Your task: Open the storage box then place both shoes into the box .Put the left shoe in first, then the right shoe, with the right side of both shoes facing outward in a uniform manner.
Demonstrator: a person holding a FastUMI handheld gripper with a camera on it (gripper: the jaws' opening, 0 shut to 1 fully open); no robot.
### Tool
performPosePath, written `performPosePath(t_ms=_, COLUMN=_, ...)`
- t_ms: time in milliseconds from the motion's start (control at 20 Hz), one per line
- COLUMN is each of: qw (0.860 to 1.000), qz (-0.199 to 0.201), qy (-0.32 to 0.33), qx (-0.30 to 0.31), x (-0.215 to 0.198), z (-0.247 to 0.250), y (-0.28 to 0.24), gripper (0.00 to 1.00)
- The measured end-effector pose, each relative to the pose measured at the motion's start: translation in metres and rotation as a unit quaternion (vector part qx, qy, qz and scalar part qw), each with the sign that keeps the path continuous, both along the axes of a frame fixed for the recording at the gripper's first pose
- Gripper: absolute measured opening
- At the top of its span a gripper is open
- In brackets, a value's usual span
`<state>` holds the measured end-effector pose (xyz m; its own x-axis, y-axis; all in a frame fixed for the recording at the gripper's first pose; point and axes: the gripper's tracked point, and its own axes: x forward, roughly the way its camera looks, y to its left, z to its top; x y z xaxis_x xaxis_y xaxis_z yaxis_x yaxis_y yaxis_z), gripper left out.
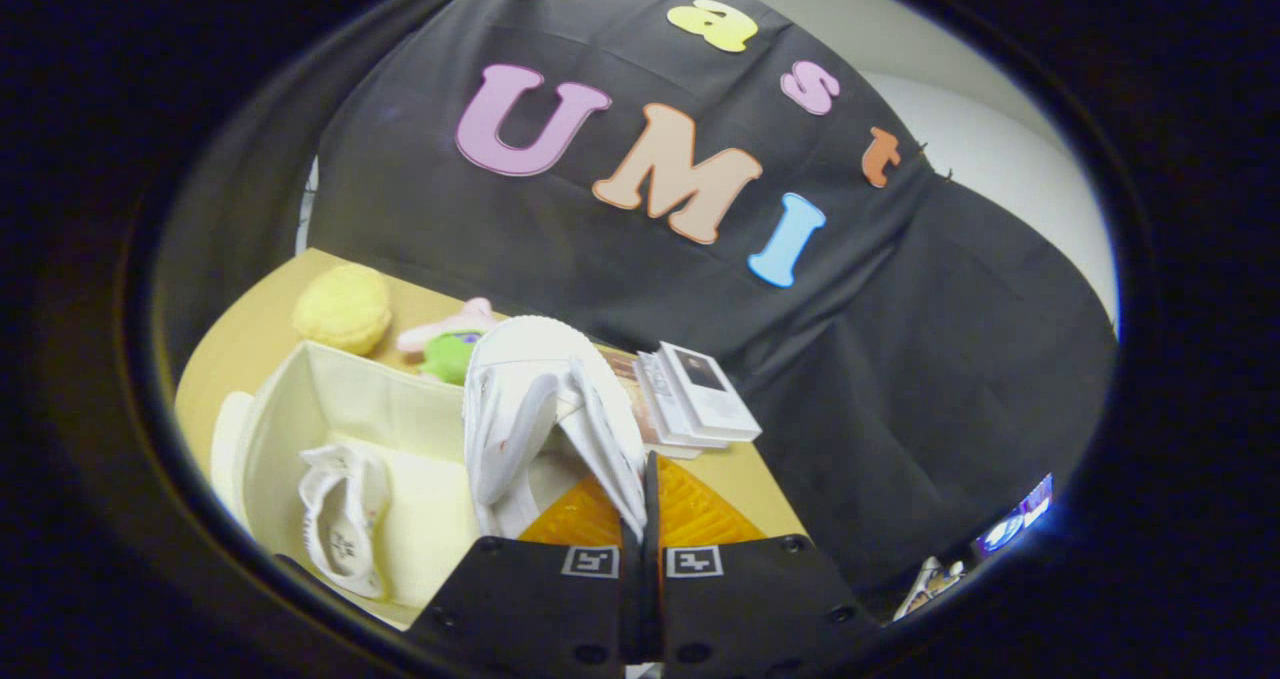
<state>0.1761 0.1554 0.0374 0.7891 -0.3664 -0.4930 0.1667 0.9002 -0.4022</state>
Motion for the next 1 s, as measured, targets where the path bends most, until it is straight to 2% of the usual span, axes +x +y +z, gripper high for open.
performPosePath(t_ms=100, qw=0.999, qz=0.006, qy=0.014, qx=0.039, x=0.005, z=-0.017, y=0.029, gripper=0.03)
performPosePath(t_ms=350, qw=0.992, qz=-0.017, qy=0.063, qx=0.112, x=0.004, z=-0.082, y=0.060, gripper=0.03)
performPosePath(t_ms=500, qw=0.987, qz=-0.020, qy=0.110, qx=0.116, x=-0.005, z=-0.118, y=0.059, gripper=0.03)
performPosePath(t_ms=650, qw=0.981, qz=-0.004, qy=0.159, qx=0.114, x=-0.010, z=-0.152, y=0.070, gripper=0.03)
performPosePath(t_ms=800, qw=0.968, qz=0.004, qy=0.233, qx=0.092, x=-0.026, z=-0.190, y=0.071, gripper=0.04)
performPosePath(t_ms=1000, qw=0.962, qz=0.007, qy=0.249, qx=0.112, x=-0.029, z=-0.191, y=0.071, gripper=0.06)
